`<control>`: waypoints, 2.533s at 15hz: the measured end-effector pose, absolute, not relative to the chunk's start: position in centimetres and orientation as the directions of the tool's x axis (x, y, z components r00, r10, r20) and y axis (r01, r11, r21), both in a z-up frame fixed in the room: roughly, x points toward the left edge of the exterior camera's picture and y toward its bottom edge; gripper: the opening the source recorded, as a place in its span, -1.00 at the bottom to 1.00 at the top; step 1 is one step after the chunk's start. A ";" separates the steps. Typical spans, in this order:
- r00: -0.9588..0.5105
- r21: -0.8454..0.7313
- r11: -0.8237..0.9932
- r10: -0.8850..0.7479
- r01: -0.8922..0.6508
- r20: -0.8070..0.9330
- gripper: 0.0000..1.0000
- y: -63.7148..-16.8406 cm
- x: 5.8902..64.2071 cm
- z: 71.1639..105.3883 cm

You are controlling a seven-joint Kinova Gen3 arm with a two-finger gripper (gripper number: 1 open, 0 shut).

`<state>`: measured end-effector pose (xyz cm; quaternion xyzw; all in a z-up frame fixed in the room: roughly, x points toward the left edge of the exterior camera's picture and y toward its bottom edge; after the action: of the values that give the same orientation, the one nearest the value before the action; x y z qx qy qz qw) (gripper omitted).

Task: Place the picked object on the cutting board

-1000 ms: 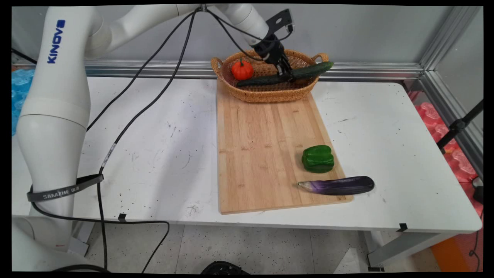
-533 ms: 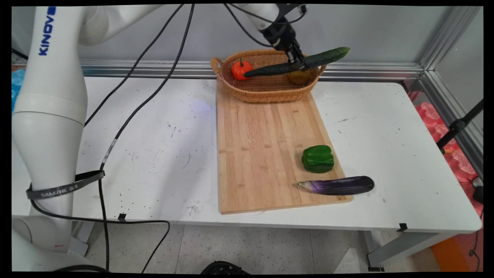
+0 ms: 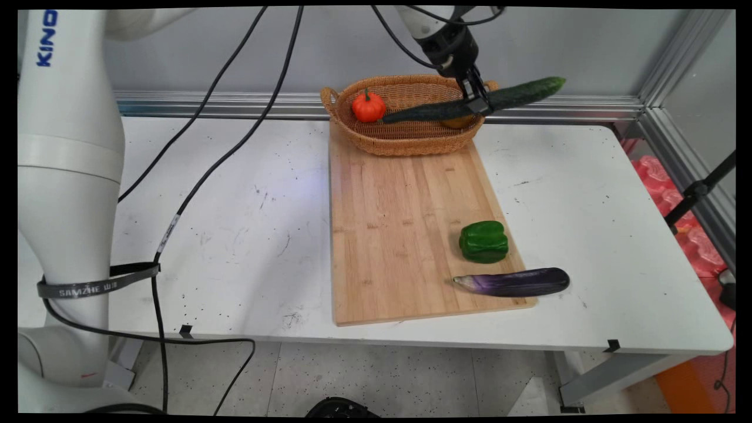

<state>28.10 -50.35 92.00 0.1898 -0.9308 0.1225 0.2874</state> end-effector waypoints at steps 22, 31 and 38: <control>-0.772 -0.052 0.854 -0.440 -0.518 0.459 -1.00 -41.4 25.6 85.8; -0.772 -0.050 0.845 -0.461 -0.533 0.437 -1.00 -40.4 26.6 82.1; -0.758 -0.030 0.836 -0.482 -0.549 0.440 -1.00 -39.9 26.9 80.4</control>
<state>26.89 -39.88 80.39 0.2757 -0.9342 0.0789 0.2124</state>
